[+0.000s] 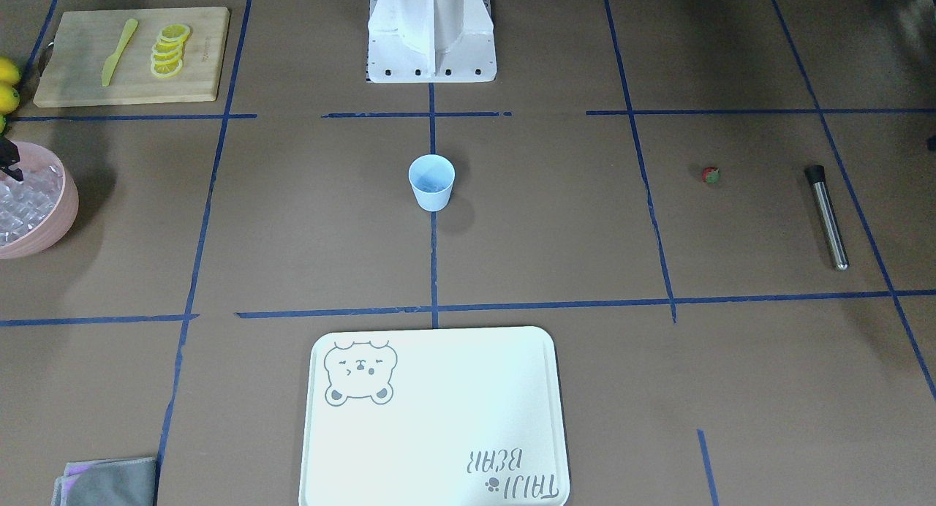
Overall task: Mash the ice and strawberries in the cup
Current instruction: 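Lower the right gripper into the pink bowl and grasp a third ice cube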
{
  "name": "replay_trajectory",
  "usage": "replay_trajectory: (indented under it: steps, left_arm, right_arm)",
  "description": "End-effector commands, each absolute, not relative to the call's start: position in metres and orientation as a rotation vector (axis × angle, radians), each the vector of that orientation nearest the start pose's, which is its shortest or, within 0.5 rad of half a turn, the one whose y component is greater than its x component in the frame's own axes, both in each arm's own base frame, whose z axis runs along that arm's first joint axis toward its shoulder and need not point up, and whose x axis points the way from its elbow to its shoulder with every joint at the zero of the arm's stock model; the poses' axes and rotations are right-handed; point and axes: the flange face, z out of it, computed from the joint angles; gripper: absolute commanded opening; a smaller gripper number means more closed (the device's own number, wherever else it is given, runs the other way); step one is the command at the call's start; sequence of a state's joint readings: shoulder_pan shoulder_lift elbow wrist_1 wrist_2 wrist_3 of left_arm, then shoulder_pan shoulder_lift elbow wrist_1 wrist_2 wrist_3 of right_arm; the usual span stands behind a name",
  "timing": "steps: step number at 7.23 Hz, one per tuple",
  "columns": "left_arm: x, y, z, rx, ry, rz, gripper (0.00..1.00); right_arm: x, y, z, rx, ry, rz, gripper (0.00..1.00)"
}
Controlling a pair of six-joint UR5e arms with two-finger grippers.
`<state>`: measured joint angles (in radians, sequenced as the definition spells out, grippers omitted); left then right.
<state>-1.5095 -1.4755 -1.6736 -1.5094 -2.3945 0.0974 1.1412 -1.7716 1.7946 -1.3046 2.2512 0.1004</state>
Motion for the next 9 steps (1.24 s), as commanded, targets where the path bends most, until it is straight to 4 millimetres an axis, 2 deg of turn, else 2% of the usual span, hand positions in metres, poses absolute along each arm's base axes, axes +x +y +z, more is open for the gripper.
replay_trajectory:
  steps: [1,2,4,5,7,8,9]
  left_arm:
    - [-0.033,-0.451,0.655,-0.035,0.825,0.127,1.00]
    - [-0.033,-0.451,0.653,-0.032,0.825,0.129,1.00]
    - [-0.032,-0.452,0.651,-0.029,0.826,0.130,1.00]
    - [-0.032,-0.453,0.650,-0.026,0.826,0.131,1.00]
    - [-0.032,-0.455,0.649,-0.025,0.826,0.132,1.00]
    - [-0.032,-0.455,0.649,-0.024,0.826,0.132,1.00]
    - [-0.032,-0.455,0.649,-0.025,0.825,0.132,1.00]
  right_arm:
    - [-0.115,-0.415,0.620,0.086,-0.726,-0.421,0.79]
    - [-0.116,-0.415,0.621,0.085,-0.726,-0.427,0.71]
    - [-0.116,-0.415,0.620,0.089,-0.725,-0.430,0.20]
    - [-0.115,-0.416,0.621,0.090,-0.723,-0.429,0.09]
    - [-0.115,-0.416,0.617,0.095,-0.725,-0.430,0.04]
    - [-0.113,-0.417,0.608,0.107,-0.738,-0.419,0.04]
    - [-0.102,-0.419,0.588,0.132,-0.741,-0.394,0.05]
